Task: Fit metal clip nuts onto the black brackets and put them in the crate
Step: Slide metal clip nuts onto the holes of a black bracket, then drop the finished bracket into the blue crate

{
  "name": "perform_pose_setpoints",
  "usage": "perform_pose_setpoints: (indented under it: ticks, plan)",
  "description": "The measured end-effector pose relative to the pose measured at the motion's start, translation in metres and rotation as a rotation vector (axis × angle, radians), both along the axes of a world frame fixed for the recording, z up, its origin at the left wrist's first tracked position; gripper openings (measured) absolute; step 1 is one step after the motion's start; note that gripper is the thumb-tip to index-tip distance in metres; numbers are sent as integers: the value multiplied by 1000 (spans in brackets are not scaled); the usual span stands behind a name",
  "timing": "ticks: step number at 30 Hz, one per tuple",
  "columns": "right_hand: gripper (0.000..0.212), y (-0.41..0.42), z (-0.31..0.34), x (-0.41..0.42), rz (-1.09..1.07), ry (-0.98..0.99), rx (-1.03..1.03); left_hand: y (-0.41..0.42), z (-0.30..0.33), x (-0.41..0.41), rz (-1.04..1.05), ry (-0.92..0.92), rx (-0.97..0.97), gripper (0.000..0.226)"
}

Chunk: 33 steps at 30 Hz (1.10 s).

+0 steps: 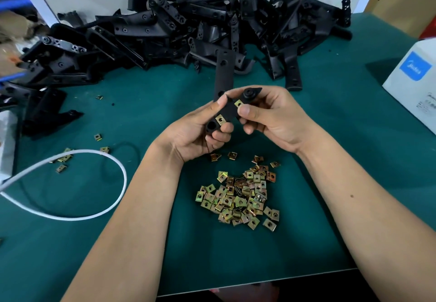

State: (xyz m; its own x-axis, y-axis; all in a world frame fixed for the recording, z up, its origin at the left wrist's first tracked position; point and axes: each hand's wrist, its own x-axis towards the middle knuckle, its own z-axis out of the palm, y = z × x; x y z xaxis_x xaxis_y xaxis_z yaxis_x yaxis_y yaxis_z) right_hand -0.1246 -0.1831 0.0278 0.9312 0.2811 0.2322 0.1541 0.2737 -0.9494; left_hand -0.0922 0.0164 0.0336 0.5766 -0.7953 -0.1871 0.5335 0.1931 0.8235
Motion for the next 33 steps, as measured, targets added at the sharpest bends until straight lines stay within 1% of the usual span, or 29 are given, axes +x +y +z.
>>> perform_pose_setpoints:
  ticks: [3,5,7,9,10,12,14,16,19,21,24,26,29,30,31,33]
  plan:
    - [18,3,0,0,-36,-23,13,0,2,-1,0,-23,-20,30]
    - [17,3,2,-1,-70,-20,45,-2,6,-2,93,-48,26,30]
    - [13,2,6,-3,-121,0,93,-3,10,-4,252,-190,125,38]
    - [11,-2,9,-8,-189,7,127,-8,13,-8,351,-365,130,51]
    - [12,-5,11,-12,-215,0,135,-13,14,-11,377,-430,97,50]
    - [12,-15,16,-22,-263,-29,137,-28,18,-17,423,-516,56,38]
    - [12,-28,22,-36,-337,-68,127,-46,24,-23,450,-549,16,24]
    - [12,-39,31,-49,-420,-105,130,-63,30,-25,448,-597,-34,8]
    - [11,-70,46,-82,-598,-144,157,-109,45,-37,386,-771,-53,16]
    - [11,-97,54,-111,-726,-177,181,-149,54,-54,350,-837,-63,18]
    - [11,-145,58,-169,-914,-237,192,-219,60,-97,242,-799,-144,14]
    - [11,-176,52,-209,-1012,-249,230,-262,60,-132,175,-812,-148,13]
    - [16,-217,32,-270,-1206,-234,344,-328,53,-197,91,-854,-123,13]
    - [17,-227,23,-286,-1271,-219,401,-348,46,-217,79,-898,-114,13]
    - [20,-235,12,-300,-1328,-192,473,-366,36,-235,85,-984,-97,12]
    - [34,-253,-14,-328,-1428,-99,633,-399,7,-270,47,-1152,-16,17]
